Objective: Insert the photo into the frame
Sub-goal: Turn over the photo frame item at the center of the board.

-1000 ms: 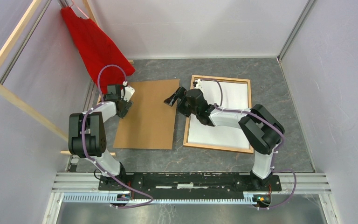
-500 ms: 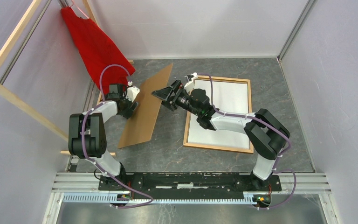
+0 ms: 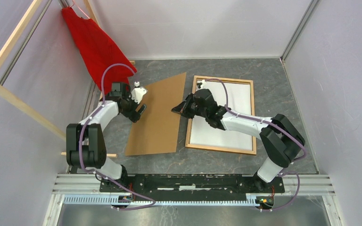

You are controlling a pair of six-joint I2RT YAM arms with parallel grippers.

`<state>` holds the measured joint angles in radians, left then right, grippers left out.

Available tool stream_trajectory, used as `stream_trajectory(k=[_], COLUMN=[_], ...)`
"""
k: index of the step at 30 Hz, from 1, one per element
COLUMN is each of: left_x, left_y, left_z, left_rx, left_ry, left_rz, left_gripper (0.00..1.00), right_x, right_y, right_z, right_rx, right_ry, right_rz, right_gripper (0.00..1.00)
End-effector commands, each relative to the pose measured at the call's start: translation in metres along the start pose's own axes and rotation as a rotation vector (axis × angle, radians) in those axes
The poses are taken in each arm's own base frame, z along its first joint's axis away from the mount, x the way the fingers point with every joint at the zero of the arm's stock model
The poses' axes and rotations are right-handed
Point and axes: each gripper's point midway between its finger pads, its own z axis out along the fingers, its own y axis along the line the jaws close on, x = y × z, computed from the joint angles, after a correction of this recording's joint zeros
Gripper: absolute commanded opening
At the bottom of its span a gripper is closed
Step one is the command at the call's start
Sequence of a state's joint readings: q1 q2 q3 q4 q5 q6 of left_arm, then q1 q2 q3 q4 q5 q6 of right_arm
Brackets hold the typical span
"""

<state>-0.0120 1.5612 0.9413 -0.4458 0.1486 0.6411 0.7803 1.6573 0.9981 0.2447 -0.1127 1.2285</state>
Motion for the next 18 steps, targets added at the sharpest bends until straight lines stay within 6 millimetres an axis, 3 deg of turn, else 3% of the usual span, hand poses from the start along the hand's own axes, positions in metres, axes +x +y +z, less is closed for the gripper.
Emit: stream_trajectory(k=[1, 4, 7, 11, 15, 18], left_x=[-0.076, -0.103, -0.097, -0.064, -0.049, -0.042], left_y=[-0.037, -0.072, -0.106, -0.144, -0.152, -0.152], left_z=[-0.071, -0.139, -0.178, -0.196, -0.208, -0.206], left_rx=[0.188, 0.27, 0.263, 0.258, 0.184, 0.13], left_ry=[-0.292, -0.506, -0.583, -0.569, -0.616, -0.637], left_rz=[0.106, 0.316, 0.507, 0.733, 0.868, 1.001], left_gripper=[0.94, 0.97, 1.0, 1.0, 1.0, 1.0], right_x=[-0.031, -0.058, -0.081, -0.091, -0.088, -0.087], right_y=[0.047, 0.061, 0.076, 0.095, 0.098, 0.098], right_z=[-0.008, -0.013, -0.017, -0.018, -0.018, -0.022], right_rx=[-0.096, -0.142, -0.187, -0.25, -0.278, -0.296], right_ry=[-0.05, -0.08, -0.104, -0.088, -0.067, -0.064], right_rz=[0.0, 0.066, 0.137, 0.22, 0.284, 0.324], right_gripper=[0.0, 0.0, 0.0, 0.0, 0.0, 0.0])
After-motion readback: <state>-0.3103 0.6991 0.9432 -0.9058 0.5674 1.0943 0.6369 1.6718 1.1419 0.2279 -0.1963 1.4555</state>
